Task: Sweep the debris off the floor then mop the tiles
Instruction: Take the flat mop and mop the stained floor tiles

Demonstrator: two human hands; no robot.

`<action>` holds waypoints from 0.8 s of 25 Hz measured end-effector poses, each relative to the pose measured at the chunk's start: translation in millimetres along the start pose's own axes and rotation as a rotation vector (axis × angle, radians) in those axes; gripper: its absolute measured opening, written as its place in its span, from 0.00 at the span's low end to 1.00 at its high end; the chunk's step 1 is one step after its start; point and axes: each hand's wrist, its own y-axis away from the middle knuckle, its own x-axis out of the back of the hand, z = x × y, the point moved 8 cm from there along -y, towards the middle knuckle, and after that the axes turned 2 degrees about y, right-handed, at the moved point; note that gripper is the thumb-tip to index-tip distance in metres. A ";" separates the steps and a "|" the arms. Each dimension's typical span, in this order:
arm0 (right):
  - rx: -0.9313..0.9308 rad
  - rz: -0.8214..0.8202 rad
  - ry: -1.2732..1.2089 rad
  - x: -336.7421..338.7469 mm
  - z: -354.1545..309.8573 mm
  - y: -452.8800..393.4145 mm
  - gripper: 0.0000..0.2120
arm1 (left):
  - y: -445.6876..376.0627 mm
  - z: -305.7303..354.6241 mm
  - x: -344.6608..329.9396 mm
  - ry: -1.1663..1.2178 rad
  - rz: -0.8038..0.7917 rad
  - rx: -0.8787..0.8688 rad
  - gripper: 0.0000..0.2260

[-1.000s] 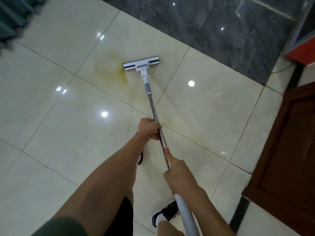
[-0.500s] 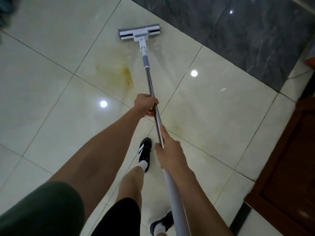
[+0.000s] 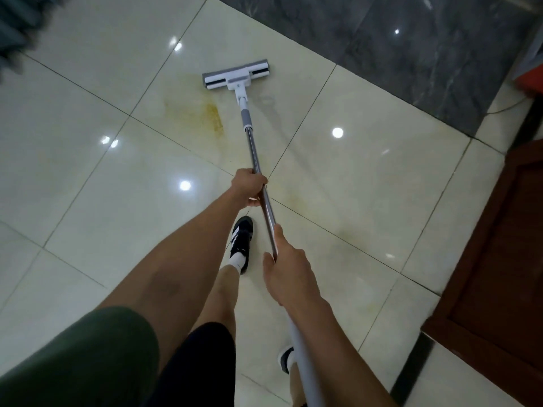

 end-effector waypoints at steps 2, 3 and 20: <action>0.036 -0.040 0.039 -10.2 42.1 41.0 0.31 | 38.9 -42.8 -25.1 0.016 0.015 0.010 0.07; 0.055 -0.057 0.051 -14.4 62.4 61.5 0.32 | 58.6 -62.7 -37.1 0.032 0.026 0.016 0.06; 0.059 -0.246 0.087 -13.8 120.8 172.2 0.33 | 173.5 -156.4 -62.2 0.250 0.116 0.101 0.03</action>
